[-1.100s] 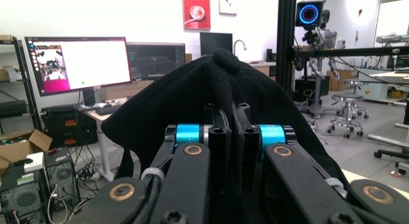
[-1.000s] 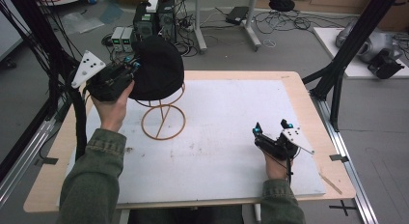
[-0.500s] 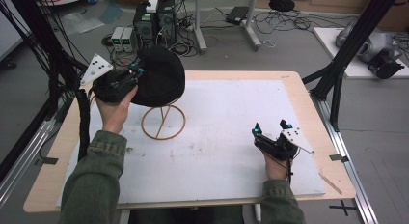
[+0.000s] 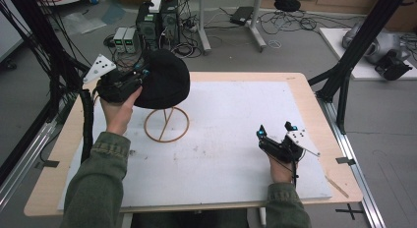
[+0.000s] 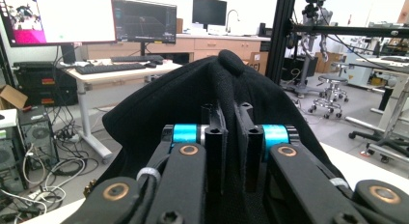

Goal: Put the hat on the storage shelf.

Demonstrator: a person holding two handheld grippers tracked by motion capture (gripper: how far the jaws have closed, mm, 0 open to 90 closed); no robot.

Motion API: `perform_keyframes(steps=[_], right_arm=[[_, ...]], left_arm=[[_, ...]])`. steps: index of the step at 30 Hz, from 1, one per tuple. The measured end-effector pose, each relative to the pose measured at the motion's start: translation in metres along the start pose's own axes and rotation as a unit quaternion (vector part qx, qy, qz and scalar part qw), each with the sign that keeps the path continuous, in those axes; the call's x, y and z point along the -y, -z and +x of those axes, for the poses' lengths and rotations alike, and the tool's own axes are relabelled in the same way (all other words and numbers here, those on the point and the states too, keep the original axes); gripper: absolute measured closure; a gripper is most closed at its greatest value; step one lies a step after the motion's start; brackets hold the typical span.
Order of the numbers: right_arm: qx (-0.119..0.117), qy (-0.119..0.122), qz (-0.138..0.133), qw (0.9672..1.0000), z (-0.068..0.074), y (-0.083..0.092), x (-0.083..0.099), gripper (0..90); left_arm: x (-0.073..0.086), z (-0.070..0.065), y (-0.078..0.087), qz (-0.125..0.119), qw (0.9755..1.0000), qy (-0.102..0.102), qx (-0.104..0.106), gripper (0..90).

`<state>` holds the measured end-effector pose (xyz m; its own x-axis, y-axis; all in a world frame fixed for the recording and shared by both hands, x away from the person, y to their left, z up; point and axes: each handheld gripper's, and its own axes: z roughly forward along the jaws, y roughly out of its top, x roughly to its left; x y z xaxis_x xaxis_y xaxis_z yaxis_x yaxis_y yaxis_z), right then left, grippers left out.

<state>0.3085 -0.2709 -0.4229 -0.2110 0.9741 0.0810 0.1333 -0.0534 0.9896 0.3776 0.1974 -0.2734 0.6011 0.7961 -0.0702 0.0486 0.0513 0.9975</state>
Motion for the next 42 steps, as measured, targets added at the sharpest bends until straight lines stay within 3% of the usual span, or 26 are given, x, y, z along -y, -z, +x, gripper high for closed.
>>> perform_keyframes(steps=[6,11,18,24,27,33,36,42], right_arm=[[-0.002,-0.002,-0.001,1.0000,0.000,0.000,0.000,5.2],[-0.001,-0.001,-0.002,1.0000,0.000,0.000,0.000,5.2],[0.004,-0.001,-0.007,1.0000,0.000,0.001,-0.001,5.2],[0.004,-0.009,-0.008,0.9999,0.000,0.003,-0.003,5.3],[0.003,-0.010,-0.009,0.9999,0.000,0.004,-0.004,5.3],[0.003,-0.010,-0.007,0.9999,0.001,0.005,-0.004,5.2],[0.005,-0.001,-0.014,0.9999,0.001,0.006,-0.004,5.3],[0.005,-0.007,0.001,1.0000,0.003,0.005,-0.005,5.3]], left_arm=[[0.002,0.000,-0.002,0.012,0.9998,0.008,-0.012,71.5],[0.006,0.002,0.001,0.002,0.9996,0.022,-0.020,55.3],[0.006,0.001,0.009,-0.030,0.9983,0.007,-0.049,33.9],[0.008,0.002,0.015,-0.025,0.9964,-0.004,-0.080,20.0],[0.007,0.005,0.020,-0.023,0.9970,0.006,-0.074,17.2],[0.010,0.005,0.038,-0.033,0.9963,0.000,-0.079,14.9],[0.014,0.008,0.050,-0.045,0.9958,0.007,-0.080,14.8],[0.020,0.010,0.065,-0.047,0.9926,-0.002,-0.111,14.8]])
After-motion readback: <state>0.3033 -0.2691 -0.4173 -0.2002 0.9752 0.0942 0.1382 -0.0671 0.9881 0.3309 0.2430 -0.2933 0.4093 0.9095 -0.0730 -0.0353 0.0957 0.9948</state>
